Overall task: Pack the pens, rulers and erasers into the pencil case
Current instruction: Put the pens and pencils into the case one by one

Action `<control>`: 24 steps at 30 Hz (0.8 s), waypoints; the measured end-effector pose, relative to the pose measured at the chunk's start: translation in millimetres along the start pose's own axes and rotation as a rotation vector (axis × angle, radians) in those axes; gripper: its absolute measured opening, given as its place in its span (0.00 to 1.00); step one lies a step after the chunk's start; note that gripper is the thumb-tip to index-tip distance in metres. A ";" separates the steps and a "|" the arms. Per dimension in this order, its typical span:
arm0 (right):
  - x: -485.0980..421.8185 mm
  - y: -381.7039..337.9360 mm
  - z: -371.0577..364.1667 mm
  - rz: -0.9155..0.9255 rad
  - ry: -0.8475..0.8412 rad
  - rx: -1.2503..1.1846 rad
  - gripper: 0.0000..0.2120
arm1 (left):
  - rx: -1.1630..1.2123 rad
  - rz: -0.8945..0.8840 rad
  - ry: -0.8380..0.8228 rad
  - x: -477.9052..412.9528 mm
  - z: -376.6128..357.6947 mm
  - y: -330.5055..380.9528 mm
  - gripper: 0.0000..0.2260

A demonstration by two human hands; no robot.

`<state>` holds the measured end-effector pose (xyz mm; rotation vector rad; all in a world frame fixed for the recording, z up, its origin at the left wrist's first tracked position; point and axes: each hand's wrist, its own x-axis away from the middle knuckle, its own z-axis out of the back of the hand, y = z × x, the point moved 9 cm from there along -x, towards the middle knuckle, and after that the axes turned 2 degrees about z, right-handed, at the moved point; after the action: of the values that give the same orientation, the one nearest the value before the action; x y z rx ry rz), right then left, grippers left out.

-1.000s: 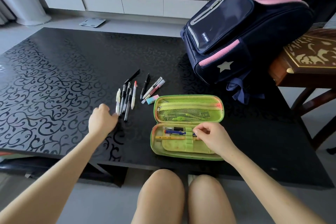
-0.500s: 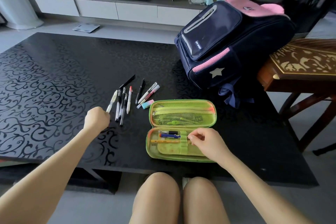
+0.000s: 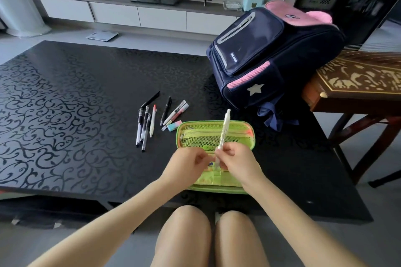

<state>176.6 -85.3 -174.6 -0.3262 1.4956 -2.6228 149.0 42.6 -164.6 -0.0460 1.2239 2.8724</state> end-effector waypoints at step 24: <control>7.5 65.8 28.9 0.111 -0.015 0.503 0.11 | -0.545 -0.470 0.005 12.1 20.2 -51.9 0.07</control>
<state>175.2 -144.5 -216.0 -0.2035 0.7755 -2.7711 138.0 93.2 -188.4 -0.3010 0.3281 2.6697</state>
